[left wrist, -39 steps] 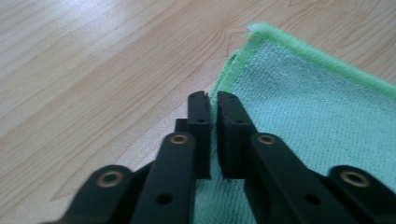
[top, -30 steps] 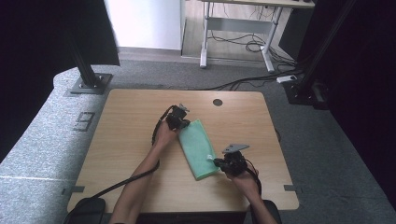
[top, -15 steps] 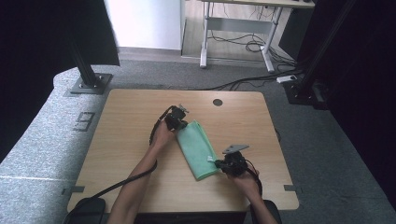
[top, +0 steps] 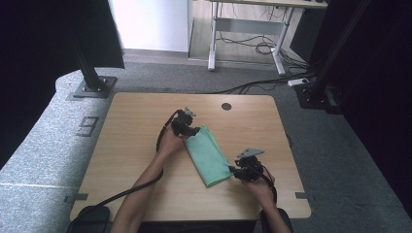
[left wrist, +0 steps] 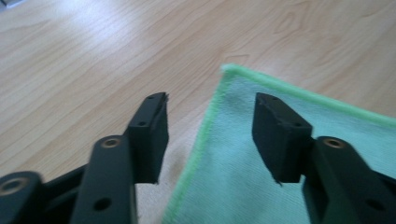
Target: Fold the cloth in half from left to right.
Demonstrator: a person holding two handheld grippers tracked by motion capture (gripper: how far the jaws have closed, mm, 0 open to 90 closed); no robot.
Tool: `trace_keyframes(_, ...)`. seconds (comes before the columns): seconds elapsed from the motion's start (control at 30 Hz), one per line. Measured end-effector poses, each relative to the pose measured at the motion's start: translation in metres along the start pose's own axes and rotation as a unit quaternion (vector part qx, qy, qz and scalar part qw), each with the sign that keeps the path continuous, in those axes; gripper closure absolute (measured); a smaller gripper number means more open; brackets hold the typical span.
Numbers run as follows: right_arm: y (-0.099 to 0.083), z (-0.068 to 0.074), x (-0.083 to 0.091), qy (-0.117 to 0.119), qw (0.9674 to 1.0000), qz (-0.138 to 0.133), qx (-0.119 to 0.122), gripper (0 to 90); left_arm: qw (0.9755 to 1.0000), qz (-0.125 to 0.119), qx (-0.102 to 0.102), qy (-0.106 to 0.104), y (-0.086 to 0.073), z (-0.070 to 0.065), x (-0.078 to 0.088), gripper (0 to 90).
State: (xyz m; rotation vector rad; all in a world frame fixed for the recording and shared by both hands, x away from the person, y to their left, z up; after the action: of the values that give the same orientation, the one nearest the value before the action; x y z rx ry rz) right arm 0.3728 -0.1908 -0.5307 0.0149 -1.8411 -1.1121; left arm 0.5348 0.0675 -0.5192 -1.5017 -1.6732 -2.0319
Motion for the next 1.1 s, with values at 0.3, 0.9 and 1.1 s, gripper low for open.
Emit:
trace_keyframes(0.3,-0.004,-0.005,-0.022,-0.005,0.9992,0.033,0.022,48.4,0.9997,0.021,-0.006,0.006,-0.024,0.0,0.008,34.9)
trace_keyframes(0.9,-0.014,0.0,-0.017,0.018,0.9993,0.029,0.014,44.8,0.9975,0.013,0.04,0.056,-0.043,0.026,0.01,31.2)
trace_keyframes(1.1,-0.014,0.001,-0.017,0.023,0.9993,0.027,0.012,44.5,0.9985,0.016,0.029,0.043,-0.057,0.012,0.018,29.2)
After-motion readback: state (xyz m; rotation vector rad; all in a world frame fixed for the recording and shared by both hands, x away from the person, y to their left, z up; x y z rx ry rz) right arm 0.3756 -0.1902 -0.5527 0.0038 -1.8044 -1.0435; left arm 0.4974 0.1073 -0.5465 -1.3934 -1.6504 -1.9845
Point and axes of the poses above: each handheld gripper's, and its own axes: x roughly backward along the jaws, y roughly out of its top, z roughly to its left, the point moved 2 cm from there along -x, roughly forward along the jaws, and after that the axes turned 11 degrees about x, right-handed, at the moved point
